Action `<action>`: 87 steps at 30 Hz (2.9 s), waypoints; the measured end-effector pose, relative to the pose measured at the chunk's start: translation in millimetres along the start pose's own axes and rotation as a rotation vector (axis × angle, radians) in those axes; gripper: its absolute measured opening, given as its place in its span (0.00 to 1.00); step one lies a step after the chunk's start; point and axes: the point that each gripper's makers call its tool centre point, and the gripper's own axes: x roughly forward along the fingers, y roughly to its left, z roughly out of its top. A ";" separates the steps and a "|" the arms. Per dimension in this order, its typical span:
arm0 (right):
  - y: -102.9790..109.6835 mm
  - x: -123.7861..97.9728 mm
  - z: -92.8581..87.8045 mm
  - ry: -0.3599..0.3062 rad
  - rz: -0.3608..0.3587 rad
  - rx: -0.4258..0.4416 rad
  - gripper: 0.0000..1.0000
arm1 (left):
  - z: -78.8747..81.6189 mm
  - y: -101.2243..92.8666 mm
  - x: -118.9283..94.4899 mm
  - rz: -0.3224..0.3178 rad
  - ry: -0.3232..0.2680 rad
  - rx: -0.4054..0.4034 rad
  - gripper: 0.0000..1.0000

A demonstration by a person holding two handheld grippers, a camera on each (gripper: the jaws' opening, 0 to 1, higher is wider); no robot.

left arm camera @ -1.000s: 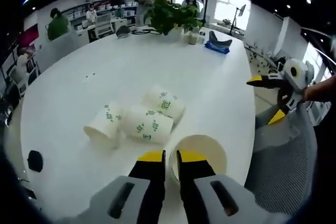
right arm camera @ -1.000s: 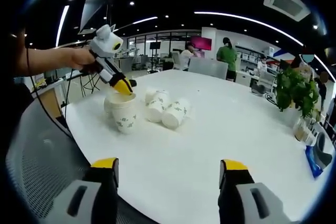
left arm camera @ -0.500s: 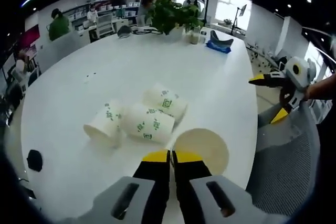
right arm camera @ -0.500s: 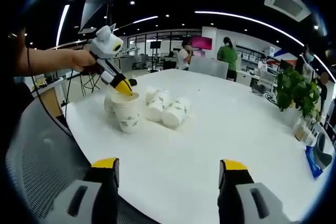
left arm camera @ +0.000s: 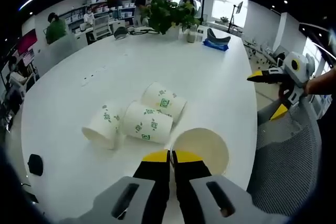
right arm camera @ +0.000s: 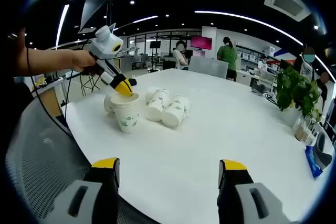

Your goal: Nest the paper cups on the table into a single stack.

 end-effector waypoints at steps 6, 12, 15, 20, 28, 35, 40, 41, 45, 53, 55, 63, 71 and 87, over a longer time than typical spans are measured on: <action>1.8 -0.5 1.6 -0.002 0.001 0.001 0.78 | 6.3 -1.0 -2.4 -0.008 -0.037 -0.021 0.00; 1.8 -0.1 1.7 -0.001 0.002 0.001 0.78 | 10.0 3.0 -8.9 -0.001 -0.068 -0.037 0.05; 1.6 0.0 1.1 -0.001 0.003 0.000 0.78 | 14.4 2.1 -14.7 0.001 -0.099 -0.060 0.09; 1.4 0.3 1.1 0.000 0.003 0.000 0.78 | 17.2 3.7 -25.7 0.030 -0.127 -0.068 0.20; 0.9 0.4 1.0 -0.003 0.006 0.002 0.79 | 6.5 11.0 -44.2 0.069 -0.166 -0.120 0.28; 3.4 0.2 3.7 -0.014 0.017 0.001 0.82 | -4.3 18.5 -63.3 0.114 -0.206 -0.160 0.36; 4.1 -0.3 10.6 -0.050 0.022 0.004 0.87 | -13.9 26.1 -77.8 0.160 -0.255 -0.207 0.38; 4.2 -0.3 11.5 -0.055 0.022 0.002 0.88 | -16.2 26.8 -79.3 0.168 -0.261 -0.213 0.38; 5.0 -0.7 15.9 -0.078 0.025 0.003 0.92 | -31.5 26.2 -83.4 0.193 -0.256 -0.248 0.37; 7.1 -1.5 21.2 -0.111 0.035 0.005 1.00 | -58.2 33.3 -87.0 0.255 -0.259 -0.319 0.36; 6.9 -1.6 20.9 -0.112 0.035 0.000 1.00 | -60.2 32.8 -87.2 0.263 -0.260 -0.329 0.36; 8.6 -1.1 16.3 -0.094 0.043 -0.005 0.99 | -78.6 44.0 -80.2 0.275 -0.255 -0.362 0.33; 6.9 -0.2 10.1 -0.066 0.037 -0.017 0.96 | -85.4 45.8 -61.4 0.205 -0.294 -0.433 0.26; 2.3 0.0 4.5 -0.040 0.026 -0.027 0.92 | -83.5 41.2 -43.7 0.092 -0.327 -0.521 0.10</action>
